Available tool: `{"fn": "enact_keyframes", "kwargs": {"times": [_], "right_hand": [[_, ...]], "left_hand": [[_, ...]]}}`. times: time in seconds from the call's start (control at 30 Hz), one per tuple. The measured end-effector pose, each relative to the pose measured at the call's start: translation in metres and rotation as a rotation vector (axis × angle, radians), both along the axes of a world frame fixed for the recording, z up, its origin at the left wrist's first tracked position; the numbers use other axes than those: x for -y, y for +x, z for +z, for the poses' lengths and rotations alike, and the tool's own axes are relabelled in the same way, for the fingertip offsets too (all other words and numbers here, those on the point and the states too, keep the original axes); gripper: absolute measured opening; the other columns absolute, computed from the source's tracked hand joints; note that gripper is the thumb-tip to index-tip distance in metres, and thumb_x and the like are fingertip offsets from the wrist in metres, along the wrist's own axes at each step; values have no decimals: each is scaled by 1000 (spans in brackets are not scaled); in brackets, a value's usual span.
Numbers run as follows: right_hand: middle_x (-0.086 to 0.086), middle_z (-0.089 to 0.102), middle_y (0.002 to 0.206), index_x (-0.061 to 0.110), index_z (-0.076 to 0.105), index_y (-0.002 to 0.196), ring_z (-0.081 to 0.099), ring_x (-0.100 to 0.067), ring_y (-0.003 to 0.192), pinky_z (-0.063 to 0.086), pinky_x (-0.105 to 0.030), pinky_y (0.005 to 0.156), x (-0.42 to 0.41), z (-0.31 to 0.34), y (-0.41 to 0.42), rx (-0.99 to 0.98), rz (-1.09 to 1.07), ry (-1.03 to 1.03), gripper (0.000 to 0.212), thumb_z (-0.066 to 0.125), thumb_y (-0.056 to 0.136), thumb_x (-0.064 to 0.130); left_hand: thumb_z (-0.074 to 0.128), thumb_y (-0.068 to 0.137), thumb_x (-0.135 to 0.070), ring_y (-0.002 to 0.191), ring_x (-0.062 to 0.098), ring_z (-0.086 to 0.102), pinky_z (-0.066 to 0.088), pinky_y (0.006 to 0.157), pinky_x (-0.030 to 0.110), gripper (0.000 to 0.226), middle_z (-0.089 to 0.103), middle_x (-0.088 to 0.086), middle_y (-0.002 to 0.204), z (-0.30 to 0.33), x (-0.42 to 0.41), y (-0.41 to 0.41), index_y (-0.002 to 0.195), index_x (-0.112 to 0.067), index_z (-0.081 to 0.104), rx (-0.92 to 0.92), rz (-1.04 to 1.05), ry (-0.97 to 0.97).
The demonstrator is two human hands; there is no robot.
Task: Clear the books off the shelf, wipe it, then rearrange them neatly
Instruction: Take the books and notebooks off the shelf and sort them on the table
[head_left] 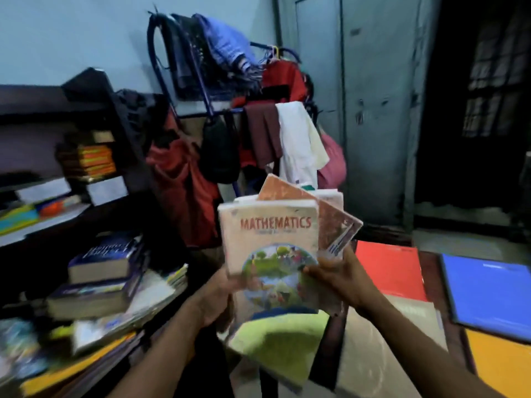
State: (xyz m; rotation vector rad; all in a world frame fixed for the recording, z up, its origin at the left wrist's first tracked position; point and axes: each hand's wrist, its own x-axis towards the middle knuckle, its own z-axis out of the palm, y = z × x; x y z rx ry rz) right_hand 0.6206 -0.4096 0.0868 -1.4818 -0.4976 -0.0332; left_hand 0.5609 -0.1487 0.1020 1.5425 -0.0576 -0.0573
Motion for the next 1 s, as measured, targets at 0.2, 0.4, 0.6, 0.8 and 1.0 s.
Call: {"fn": "enact_keyframes", "kwargs": {"times": [0.2,0.4,0.6,0.8,1.0], "right_hand": [[22,74,110,41,73,109,68,2,106,50,-15,89,-1,-45,29,73,40,-205,34,83,82,24],[7,78,106,12,70,117,74,-12,97,55,-20,78,8,-87,46,64,52,-201,50,89,77,36],[20,71,67,9,75,98,62,10,60,44,-6,58,7,-97,54,23,138,-209,16,77,82,13],[11,76,110,8,62,118,73,-10,100,56,-18,76,8,-98,55,47,87,-101,49,83,78,24],[13,72,120,18,57,123,70,-9,109,59,-28,83,7,-89,51,49,51,-78,74,83,70,62]], "left_hand": [[77,74,16,109,29,71,60,79,35,80,72,12,123,-55,4,19,143,-11,45,2,12,46],[105,38,-42,112,25,70,60,80,33,125,72,5,124,-65,-4,33,144,-15,44,49,141,10],[91,25,-77,110,22,70,58,82,30,114,78,-4,103,-87,12,38,118,-18,60,39,274,18],[86,46,-77,104,23,73,60,79,37,94,77,0,112,-101,26,40,121,-24,64,77,420,32],[80,71,-57,115,15,62,54,86,37,69,60,-7,126,-103,31,35,130,-42,47,379,700,348]]}}
